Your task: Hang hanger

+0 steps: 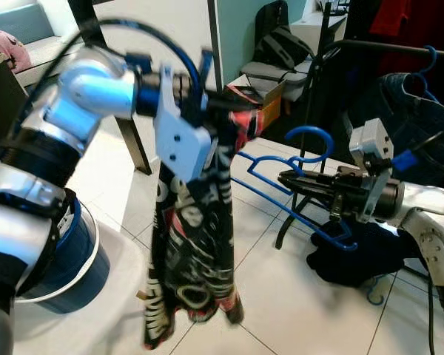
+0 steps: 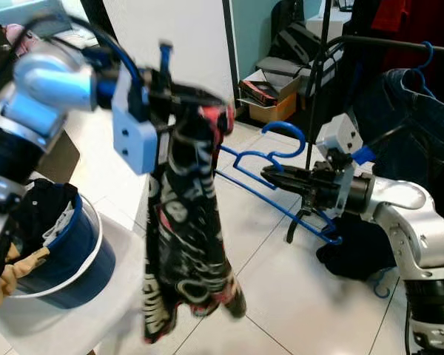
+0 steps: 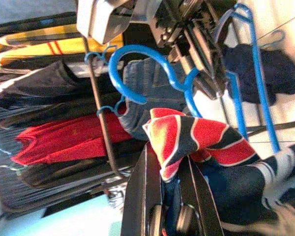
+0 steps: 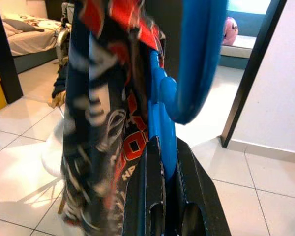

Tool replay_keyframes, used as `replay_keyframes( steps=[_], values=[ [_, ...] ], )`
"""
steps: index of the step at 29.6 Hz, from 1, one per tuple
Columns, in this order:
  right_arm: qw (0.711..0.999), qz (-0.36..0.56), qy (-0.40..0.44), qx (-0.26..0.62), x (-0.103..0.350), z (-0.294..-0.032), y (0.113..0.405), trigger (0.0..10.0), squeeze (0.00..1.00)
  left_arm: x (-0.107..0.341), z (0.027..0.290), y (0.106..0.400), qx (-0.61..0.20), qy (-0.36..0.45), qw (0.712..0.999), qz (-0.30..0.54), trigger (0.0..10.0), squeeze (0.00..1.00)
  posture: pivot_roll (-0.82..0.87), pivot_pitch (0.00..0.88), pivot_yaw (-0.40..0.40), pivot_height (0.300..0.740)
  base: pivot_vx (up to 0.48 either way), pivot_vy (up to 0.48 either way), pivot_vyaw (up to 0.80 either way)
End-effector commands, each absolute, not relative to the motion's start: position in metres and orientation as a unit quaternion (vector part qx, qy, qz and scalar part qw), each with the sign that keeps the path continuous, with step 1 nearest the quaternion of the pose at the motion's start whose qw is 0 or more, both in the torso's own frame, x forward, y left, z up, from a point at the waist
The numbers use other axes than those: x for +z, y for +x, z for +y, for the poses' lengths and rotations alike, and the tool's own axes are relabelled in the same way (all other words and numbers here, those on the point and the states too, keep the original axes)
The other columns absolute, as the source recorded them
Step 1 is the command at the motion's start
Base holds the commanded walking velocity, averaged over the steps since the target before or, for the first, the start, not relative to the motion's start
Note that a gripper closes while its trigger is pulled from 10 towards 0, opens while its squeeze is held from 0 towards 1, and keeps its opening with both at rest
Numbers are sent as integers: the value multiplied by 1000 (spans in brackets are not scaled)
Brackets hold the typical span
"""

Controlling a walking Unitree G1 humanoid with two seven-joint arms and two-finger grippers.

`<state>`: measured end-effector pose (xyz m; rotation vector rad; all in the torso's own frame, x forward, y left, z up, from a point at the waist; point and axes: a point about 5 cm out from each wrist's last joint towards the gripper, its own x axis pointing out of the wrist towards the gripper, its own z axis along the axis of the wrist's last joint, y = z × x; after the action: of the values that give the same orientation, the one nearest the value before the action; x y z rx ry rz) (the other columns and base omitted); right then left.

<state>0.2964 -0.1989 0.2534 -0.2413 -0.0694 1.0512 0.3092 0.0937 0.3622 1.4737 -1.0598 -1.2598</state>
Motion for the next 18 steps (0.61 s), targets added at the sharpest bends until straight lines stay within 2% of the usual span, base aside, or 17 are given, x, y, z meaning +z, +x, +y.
replay_keyframes(
  steps=[1,11,12,13,15,16,18],
  values=[
    [849,-56,-106,514,259,-192,296,10000,0,362,100,307,-521,599,447,-411,10000,0,-66,0,108,740,0,0,0],
    [854,-54,-110,505,255,-188,301,10000,0,358,102,308,-536,597,447,-396,10000,0,-68,0,110,740,0,0,0],
    [866,-58,-110,485,254,-186,307,10000,0,359,102,309,-530,596,452,-398,10000,0,-67,0,111,740,0,0,0],
    [885,-74,-98,449,258,-187,315,10000,0,363,101,313,-517,591,470,-403,10000,0,-70,0,114,740,0,0,0],
    [885,-74,-98,449,258,-187,315,10000,0,363,101,313,-517,591,470,-403,10000,0,-70,0,114,740,0,0,0],
    [899,-89,-84,421,262,-188,322,10000,0,366,101,315,-511,585,483,-404,10000,1000,-70,0,114,740,0,0,0],
    [899,-89,-84,421,262,-188,322,10000,0,366,101,315,-511,585,483,-404,10000,1000,-70,0,114,740,0,0,0]
  ],
)
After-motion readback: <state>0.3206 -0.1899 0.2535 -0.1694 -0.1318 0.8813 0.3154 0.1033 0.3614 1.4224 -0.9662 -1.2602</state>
